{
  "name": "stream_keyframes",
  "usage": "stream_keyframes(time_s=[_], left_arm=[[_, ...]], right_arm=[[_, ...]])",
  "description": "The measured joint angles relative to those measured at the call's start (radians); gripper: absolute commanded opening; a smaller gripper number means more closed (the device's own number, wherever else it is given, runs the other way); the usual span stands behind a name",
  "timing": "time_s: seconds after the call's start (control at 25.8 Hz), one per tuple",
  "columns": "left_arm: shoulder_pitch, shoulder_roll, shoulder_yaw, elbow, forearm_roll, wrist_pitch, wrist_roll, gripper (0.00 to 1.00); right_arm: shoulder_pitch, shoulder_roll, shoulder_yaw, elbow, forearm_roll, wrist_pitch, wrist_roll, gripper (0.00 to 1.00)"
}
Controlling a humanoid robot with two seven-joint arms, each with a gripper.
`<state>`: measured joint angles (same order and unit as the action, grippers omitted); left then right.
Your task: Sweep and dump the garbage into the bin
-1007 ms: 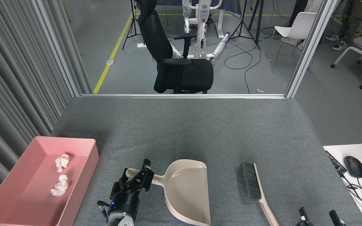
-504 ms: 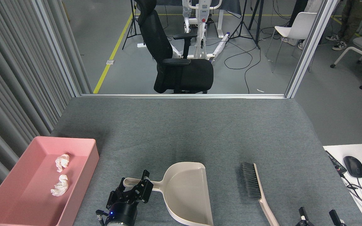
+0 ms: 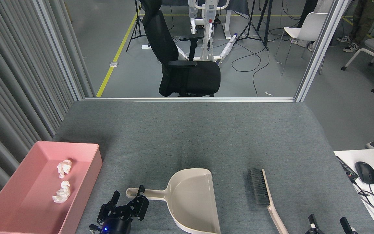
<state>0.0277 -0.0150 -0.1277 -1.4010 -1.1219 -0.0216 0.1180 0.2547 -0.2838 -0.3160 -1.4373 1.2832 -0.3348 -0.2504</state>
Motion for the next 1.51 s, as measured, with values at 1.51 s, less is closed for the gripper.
stream_keyframes(time_s=[1.51], left_arm=[[0.159,0.121,0.068,-0.328,-0.276,0.003,0.016,1.0]], right_arm=[[-0.03,0.304,0.228,-0.242,0.258,0.156,0.18,0.99]])
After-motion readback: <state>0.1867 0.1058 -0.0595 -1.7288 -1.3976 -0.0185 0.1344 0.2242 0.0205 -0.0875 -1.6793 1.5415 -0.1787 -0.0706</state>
